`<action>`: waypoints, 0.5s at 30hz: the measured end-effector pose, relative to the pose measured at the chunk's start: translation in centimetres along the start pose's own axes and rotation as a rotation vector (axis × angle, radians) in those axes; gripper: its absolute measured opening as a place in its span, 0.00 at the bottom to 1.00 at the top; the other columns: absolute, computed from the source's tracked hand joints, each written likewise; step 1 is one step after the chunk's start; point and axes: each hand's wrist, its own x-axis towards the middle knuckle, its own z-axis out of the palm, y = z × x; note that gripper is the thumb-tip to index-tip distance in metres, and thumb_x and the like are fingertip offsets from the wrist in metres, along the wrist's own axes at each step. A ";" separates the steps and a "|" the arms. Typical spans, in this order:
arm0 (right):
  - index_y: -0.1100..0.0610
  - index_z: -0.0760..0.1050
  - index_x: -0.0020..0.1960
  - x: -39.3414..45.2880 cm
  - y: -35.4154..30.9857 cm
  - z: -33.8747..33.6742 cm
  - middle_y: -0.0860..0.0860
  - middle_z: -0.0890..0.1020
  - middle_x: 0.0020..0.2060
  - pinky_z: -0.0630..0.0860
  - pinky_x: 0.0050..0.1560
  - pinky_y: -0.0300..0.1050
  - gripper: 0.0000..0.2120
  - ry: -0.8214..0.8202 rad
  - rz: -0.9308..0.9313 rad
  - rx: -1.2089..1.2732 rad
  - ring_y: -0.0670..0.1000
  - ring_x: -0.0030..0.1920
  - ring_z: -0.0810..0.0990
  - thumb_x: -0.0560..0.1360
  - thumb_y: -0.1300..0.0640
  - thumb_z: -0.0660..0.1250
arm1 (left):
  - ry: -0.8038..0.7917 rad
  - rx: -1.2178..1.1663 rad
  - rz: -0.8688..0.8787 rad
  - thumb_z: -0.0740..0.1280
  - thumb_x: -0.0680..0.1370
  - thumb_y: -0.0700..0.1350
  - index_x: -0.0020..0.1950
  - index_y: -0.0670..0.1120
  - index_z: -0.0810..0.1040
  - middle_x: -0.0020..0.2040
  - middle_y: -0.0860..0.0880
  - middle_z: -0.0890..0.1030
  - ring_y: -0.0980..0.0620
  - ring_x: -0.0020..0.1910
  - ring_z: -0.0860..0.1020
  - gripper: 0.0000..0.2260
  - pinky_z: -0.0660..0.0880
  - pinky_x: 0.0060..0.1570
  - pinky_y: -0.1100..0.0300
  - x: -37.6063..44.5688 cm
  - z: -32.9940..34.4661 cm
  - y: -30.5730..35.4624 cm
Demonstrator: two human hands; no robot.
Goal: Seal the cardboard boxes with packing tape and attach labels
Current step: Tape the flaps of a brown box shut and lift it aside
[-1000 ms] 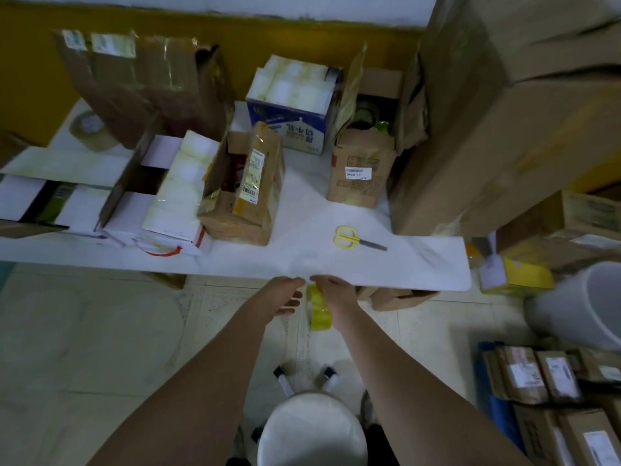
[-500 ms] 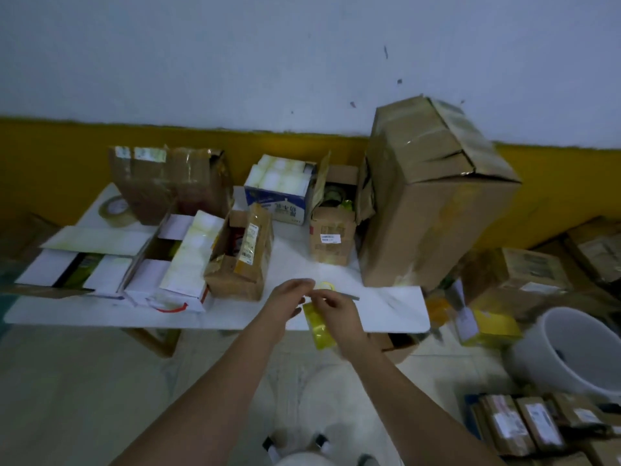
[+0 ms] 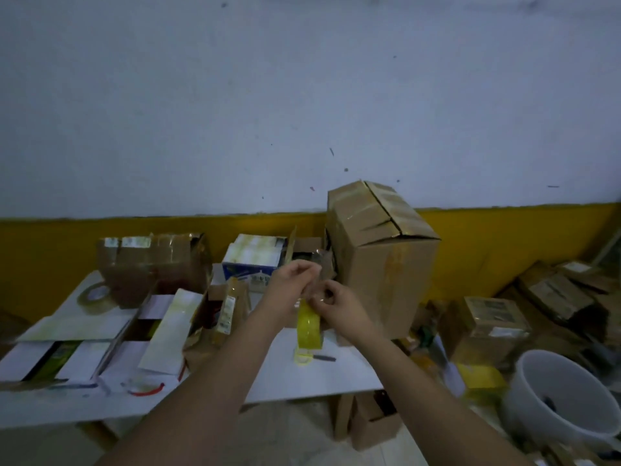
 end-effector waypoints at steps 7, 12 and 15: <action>0.43 0.75 0.55 1.1 -6.0 -7.2 0.42 0.76 0.35 0.66 0.30 0.41 0.21 0.160 -0.205 -0.675 0.45 0.37 0.76 0.72 0.30 0.65 | -0.079 0.055 0.204 0.70 0.79 0.41 0.50 0.41 0.82 0.34 0.56 0.80 0.64 0.30 0.76 0.04 0.72 0.33 0.69 0.1 2.1 5.4; 0.49 0.78 0.52 3.3 -9.7 -11.4 0.46 0.80 0.44 0.73 0.40 0.43 0.15 0.158 -0.371 -0.414 0.48 0.40 0.78 0.71 0.44 0.76 | -0.117 0.028 0.195 0.68 0.81 0.47 0.43 0.46 0.82 0.41 0.46 0.83 0.50 0.44 0.79 0.09 0.75 0.49 0.55 1.1 3.3 8.6; 0.50 0.81 0.49 4.3 -10.9 -12.4 0.44 0.83 0.43 0.75 0.38 0.36 0.08 0.160 -0.396 -0.286 0.44 0.41 0.80 0.74 0.48 0.75 | -0.110 0.016 0.180 0.67 0.80 0.51 0.43 0.50 0.85 0.48 0.41 0.84 0.44 0.50 0.80 0.10 0.75 0.54 0.48 2.3 3.5 9.4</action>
